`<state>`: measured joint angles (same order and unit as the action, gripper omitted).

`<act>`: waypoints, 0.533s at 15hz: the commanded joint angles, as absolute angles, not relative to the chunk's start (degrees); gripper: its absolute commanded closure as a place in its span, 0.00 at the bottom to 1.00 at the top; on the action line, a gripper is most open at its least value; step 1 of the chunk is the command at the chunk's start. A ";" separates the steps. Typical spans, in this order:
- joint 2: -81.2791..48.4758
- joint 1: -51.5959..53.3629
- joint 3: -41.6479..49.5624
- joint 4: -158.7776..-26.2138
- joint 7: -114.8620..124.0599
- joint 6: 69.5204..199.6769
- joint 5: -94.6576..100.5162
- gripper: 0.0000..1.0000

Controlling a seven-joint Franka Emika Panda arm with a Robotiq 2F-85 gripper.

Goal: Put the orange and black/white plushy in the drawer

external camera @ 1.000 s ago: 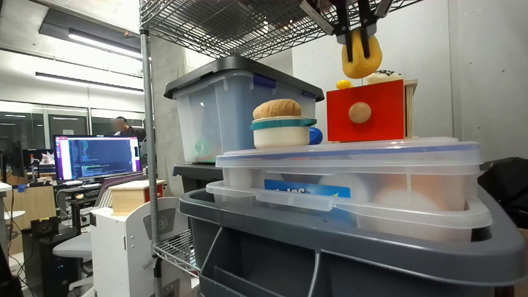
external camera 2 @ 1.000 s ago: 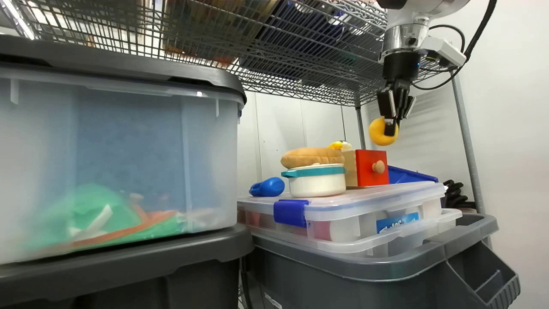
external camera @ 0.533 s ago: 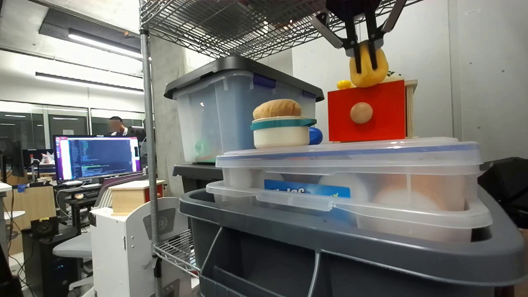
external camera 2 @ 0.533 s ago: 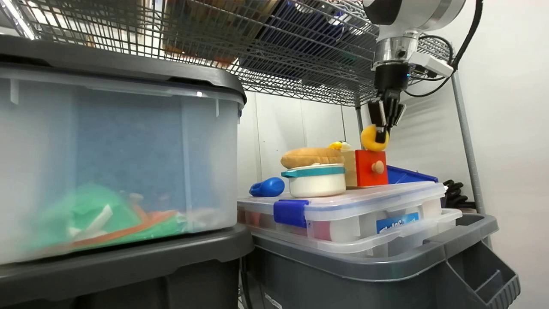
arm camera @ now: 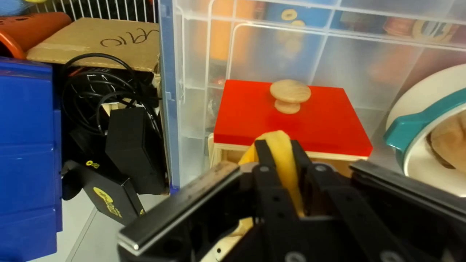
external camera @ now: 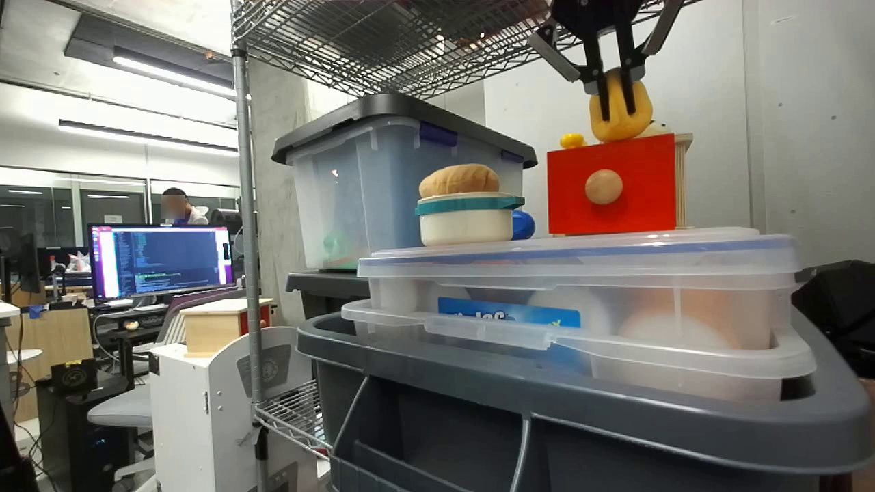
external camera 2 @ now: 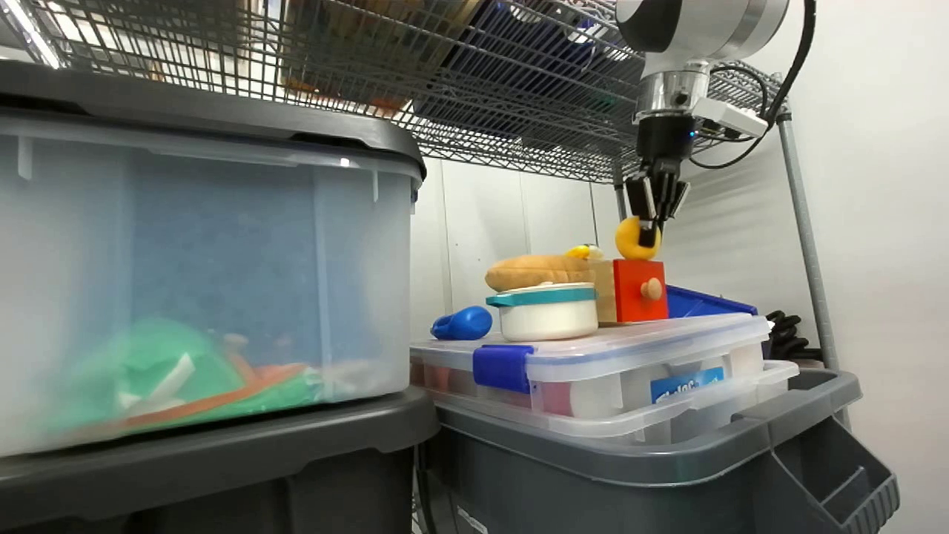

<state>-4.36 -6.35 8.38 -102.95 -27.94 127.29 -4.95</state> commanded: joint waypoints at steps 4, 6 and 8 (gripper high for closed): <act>-6.03 -7.30 7.39 -100.00 -27.49 127.15 -5.26 0.60; -6.15 -7.31 7.42 -99.42 -26.94 126.78 -5.03 0.51; -6.19 -7.29 7.40 -98.97 -26.45 126.66 -4.98 0.37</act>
<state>-5.23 -6.43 8.27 -101.35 -27.33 127.29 -4.94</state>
